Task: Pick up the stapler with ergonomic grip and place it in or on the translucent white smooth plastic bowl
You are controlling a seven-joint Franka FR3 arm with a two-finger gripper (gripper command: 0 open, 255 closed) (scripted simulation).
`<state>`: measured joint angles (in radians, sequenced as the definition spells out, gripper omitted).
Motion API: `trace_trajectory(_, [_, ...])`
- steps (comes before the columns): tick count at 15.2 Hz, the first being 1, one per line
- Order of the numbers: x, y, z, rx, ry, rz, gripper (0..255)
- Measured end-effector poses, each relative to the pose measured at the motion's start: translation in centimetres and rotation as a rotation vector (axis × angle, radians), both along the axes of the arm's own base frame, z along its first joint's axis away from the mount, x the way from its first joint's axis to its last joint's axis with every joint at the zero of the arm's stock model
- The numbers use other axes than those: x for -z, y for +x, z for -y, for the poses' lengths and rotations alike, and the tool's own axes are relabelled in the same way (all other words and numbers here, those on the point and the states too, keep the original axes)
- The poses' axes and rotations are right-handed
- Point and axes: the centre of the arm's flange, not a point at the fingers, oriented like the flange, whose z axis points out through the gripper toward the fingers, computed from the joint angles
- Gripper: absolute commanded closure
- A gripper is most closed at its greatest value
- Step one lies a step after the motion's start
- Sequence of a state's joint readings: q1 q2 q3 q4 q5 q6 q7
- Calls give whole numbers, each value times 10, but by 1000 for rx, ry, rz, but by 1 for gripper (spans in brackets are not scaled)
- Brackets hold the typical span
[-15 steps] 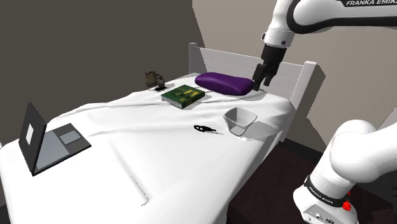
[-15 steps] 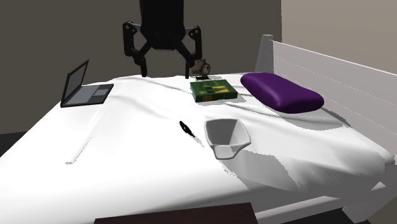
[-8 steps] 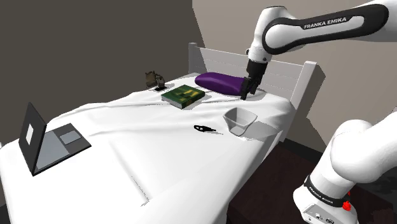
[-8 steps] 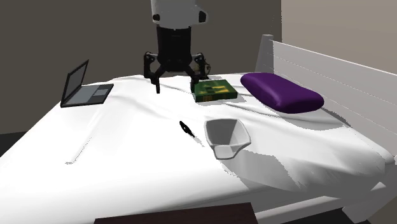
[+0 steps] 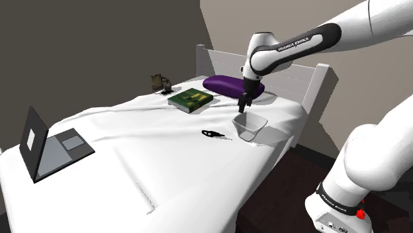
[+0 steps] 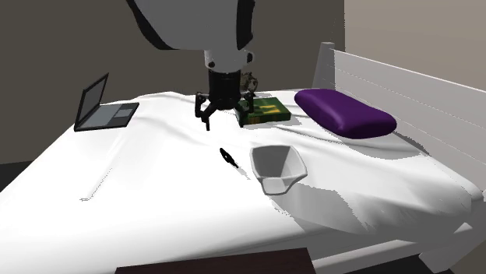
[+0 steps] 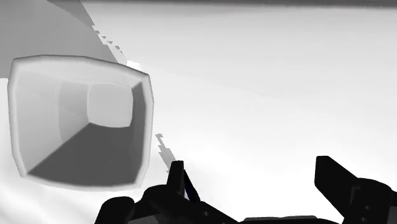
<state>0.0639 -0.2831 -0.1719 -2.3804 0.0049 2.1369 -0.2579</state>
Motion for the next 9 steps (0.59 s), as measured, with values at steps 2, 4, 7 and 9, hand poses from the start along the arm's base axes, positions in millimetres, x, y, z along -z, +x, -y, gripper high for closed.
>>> trace_trajectory(2, [19, 17, 0, -26, -4, -2, 0])
trace_trajectory(4, [38, 33, 2, -52, -8, -6, 0])
trace_trajectory(7, [66, 59, 5, -90, -13, -11, 0])
trace_trajectory(9, [89, 79, 4, -116, -17, -13, 0])
